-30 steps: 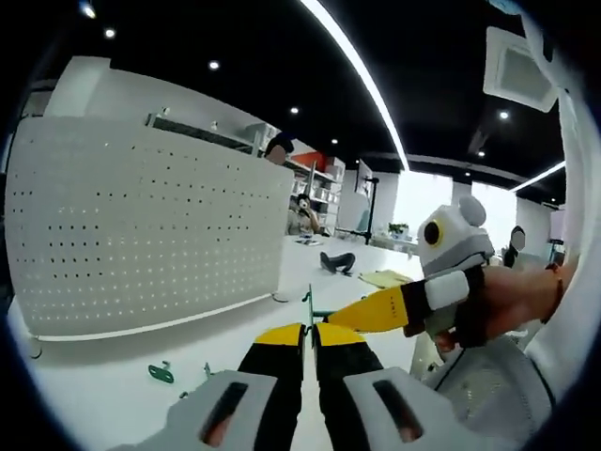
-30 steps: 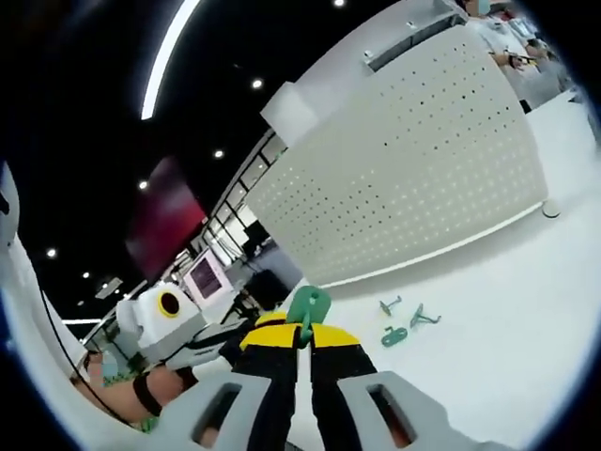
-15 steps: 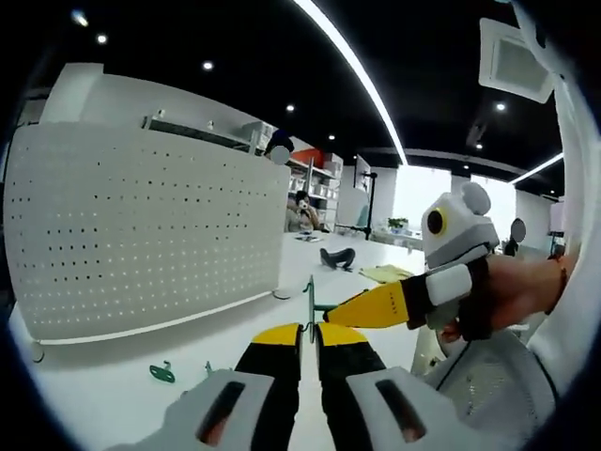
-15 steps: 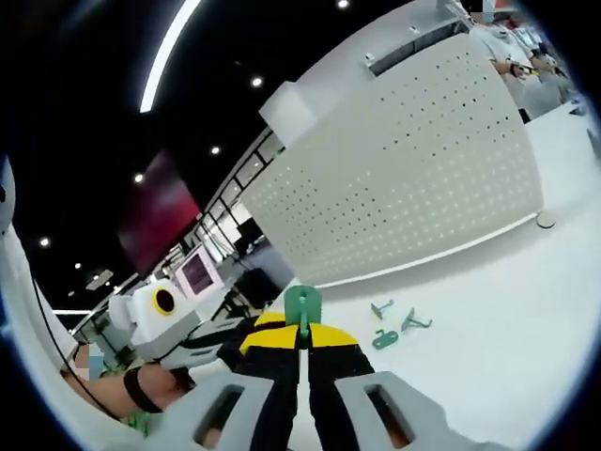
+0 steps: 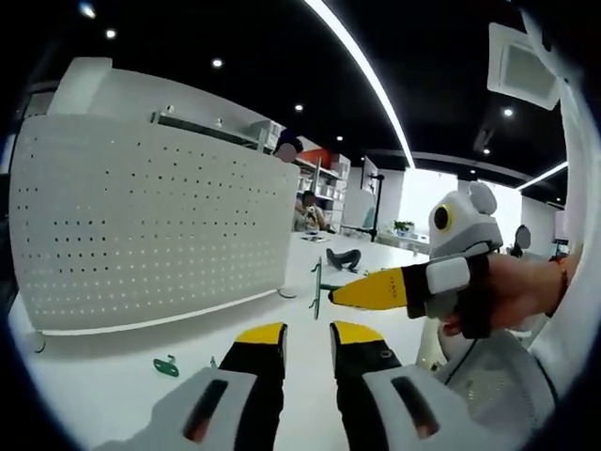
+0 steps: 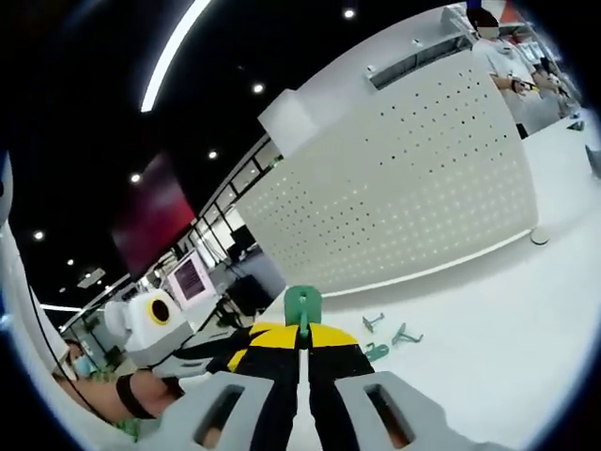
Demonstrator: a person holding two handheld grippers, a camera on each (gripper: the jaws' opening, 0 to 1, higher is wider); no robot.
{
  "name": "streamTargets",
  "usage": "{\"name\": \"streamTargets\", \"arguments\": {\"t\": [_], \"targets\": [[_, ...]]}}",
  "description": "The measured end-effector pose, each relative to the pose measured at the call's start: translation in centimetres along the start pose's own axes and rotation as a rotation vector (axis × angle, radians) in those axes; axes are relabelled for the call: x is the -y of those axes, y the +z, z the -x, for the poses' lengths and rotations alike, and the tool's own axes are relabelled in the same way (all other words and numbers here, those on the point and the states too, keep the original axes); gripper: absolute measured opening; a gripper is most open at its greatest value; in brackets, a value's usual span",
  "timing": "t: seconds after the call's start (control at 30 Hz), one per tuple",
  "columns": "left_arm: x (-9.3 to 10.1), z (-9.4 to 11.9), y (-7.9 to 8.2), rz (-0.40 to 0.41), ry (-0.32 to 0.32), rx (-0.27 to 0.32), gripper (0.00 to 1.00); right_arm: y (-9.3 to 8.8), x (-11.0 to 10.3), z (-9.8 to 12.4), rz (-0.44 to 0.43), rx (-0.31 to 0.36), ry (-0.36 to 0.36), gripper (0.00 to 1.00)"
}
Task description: Insert the hook assembly into the mounting plate slot until the hook locks in place.
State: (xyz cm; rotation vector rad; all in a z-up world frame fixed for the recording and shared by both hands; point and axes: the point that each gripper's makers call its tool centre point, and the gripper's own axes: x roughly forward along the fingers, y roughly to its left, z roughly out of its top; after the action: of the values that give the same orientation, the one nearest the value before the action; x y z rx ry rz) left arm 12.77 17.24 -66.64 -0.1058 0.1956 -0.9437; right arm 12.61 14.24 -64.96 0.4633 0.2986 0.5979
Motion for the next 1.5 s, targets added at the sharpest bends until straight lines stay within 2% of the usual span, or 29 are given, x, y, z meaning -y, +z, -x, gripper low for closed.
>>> {"name": "streamTargets", "arguments": {"t": [0.47, 0.87, 1.07, 1.5], "targets": [[-1.1, 1.0, -0.2, 0.01, 0.048, 0.008, 0.23, 1.5, 1.0, -0.7, 0.036, 0.008, -0.046, 0.01], [-1.5, 1.7, -0.5, 0.016, 0.059, 0.006, 0.25, 4.1, 2.0, -1.2, 0.068, 0.039, -0.07, 0.01], [-1.5, 1.7, -1.1, 0.022, 0.051, -0.009, 0.28, 5.1, 2.1, -1.6, 0.137, 0.033, -0.085, 0.01], [-1.8, 2.1, -0.7, 0.007, 0.048, -0.007, 0.34, 7.7, 3.0, -2.6, 0.228, 0.051, -0.128, 0.01]]}}
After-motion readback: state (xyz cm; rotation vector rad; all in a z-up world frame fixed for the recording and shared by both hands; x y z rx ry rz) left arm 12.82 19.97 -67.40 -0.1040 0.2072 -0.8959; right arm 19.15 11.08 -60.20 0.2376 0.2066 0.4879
